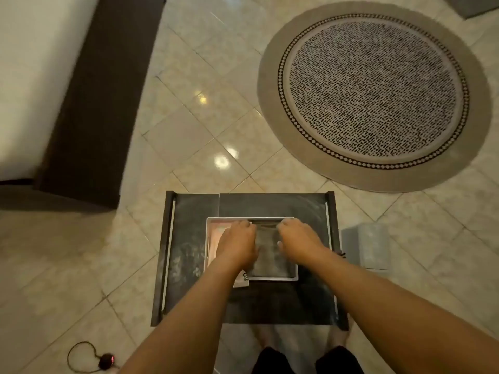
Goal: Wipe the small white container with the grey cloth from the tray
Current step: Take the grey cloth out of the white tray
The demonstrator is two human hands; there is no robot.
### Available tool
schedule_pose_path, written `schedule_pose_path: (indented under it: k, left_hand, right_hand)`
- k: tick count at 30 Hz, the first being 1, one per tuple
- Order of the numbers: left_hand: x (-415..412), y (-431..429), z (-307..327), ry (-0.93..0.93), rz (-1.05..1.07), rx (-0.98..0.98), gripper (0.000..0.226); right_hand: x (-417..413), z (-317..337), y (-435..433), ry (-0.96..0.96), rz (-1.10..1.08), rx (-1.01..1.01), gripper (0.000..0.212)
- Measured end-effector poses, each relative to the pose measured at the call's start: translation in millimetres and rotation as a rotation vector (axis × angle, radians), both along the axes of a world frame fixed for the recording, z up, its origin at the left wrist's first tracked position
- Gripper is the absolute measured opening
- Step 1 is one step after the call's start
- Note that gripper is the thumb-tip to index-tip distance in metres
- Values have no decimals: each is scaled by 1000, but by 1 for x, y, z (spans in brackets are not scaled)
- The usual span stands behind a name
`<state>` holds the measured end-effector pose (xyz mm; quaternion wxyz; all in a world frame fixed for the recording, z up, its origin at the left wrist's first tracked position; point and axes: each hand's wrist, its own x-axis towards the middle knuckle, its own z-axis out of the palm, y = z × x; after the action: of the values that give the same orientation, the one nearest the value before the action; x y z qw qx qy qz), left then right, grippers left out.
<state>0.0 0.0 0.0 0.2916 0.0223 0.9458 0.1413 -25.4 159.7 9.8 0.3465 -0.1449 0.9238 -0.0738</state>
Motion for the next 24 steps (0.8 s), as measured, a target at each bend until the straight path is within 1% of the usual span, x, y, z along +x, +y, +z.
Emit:
schedule_pose_path:
  k: [1, 4, 6, 8, 10, 13, 15, 17, 20, 22, 24]
  left_hand:
    - [-2, 2, -6, 0, -27, -12, 32]
    - [-6, 7, -24, 77, -70, -58, 28]
    - [-8, 10, -33, 83, -115, -81, 30]
    - [-11, 10, -38, 88, -167, -104, 36]
    - [-12, 10, -45, 88, -191, -106, 38]
    - [-12, 14, -51, 124, -192, -96, 28]
    - [-11, 16, -56, 172, -204, -86, 25]
    - [-10, 19, -62, 217, -212, -86, 23]
    - [-9, 23, -66, 232, -215, -73, 25]
    - [-10, 26, -67, 206, -196, -71, 29]
    - [-10, 27, -64, 161, -180, -55, 27]
  right_hand:
    - [-1, -7, -1, 15, 25, 19, 33]
    - [-2, -28, -4, 103, 84, 88, 31]
    - [0, -40, -8, 114, 113, 154, 34]
    - [1, -46, -12, 148, 122, 198, 37]
    - [2, -52, -15, 193, 123, 231, 36]
    - [4, -61, -20, 257, 120, 249, 26]
    - [6, -66, -22, 271, 107, 267, 26]
    - [8, -72, -23, 270, 81, 269, 26]
    - [9, -73, -25, 246, 37, 214, 25]
    - [10, -72, -24, 234, 19, 175, 24]
    - [10, -67, -22, 215, -8, 124, 23]
